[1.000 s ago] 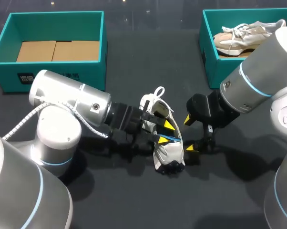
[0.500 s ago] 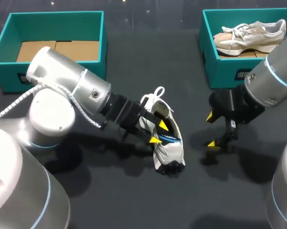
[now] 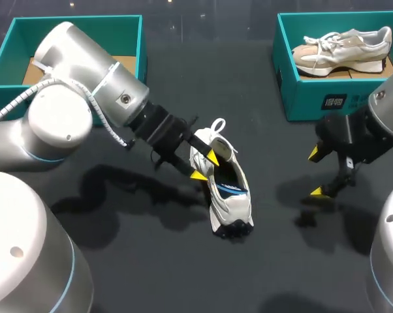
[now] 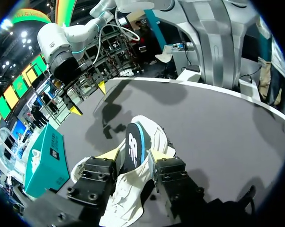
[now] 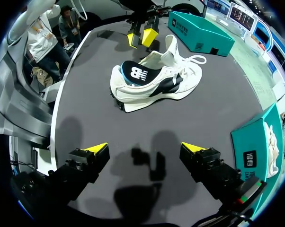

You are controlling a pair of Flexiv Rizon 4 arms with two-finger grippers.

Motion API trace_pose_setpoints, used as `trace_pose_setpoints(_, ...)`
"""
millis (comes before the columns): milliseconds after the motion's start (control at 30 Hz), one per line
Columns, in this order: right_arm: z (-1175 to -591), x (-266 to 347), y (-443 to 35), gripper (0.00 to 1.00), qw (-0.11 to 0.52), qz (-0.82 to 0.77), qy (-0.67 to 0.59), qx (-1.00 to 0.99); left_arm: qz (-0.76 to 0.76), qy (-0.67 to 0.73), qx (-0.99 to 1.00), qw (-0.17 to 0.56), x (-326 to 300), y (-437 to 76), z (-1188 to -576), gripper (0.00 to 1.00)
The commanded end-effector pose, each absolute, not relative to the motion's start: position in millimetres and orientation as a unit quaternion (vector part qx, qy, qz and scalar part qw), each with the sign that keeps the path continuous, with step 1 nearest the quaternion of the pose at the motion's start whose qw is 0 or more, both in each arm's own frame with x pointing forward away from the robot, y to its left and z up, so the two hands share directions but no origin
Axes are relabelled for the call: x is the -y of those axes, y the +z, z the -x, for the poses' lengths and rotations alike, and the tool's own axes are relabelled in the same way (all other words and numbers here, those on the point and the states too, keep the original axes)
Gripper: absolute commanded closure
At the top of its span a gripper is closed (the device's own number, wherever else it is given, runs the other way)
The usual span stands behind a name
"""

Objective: Take the shoe out of the shoebox, open the shoe tongue, remove and reinsert the insole, then place the shoe into the shoebox

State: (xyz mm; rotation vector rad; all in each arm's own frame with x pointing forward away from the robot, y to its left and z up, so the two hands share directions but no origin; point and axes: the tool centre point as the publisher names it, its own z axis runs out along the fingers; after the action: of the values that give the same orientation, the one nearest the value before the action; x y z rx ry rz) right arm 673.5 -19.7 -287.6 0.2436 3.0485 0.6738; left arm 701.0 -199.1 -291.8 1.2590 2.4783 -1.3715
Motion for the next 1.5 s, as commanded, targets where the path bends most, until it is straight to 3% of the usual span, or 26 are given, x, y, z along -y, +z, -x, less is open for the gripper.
trace_pose_setpoints(33, -667.3, 24.4, -281.6, 0.0, 0.008, -0.078, 0.216, -0.973, -0.437, -0.416, -0.797, -0.022, 192.9, -281.8, -711.6, 0.62)
trace_pose_setpoints(367, -667.3, 24.4, -281.6, 0.0, 0.008, -0.078, 0.216, -0.973, -0.489, -0.359, -0.793, -0.056, 178.3, -275.1, -728.4, 0.68)
trace_pose_setpoints(400, -667.3, 24.4, -281.6, 0.0, 0.008, -0.078, 0.216, -0.973, -0.494, -0.352, -0.793, -0.061, 175.1, -274.0, -730.1, 0.72)
trace_pose_setpoints(500, -667.3, 24.4, -281.6, 0.0, 0.008, -0.078, 0.216, -0.973, -0.516, -0.318, -0.792, -0.075, 166.2, -270.7, -732.7, 1.0)
trace_pose_setpoints(667, -667.3, 24.4, -281.6, 0.0, 0.008, -0.078, 0.216, -0.973, -0.568, -0.223, -0.788, -0.081, 146.4, -268.8, -739.2, 1.0)
trace_pose_setpoints(1067, -667.3, 24.4, -281.6, 0.0, 0.008, -0.078, 0.216, -0.973, -0.568, -0.223, -0.788, -0.081, 146.4, -268.8, -739.2, 1.0)
trace_pose_setpoints(1500, -667.3, 24.4, -281.6, 0.0, 0.008, -0.078, 0.216, -0.973, -0.677, -0.206, -0.704, -0.053, 171.1, -253.2, -697.9, 1.0)
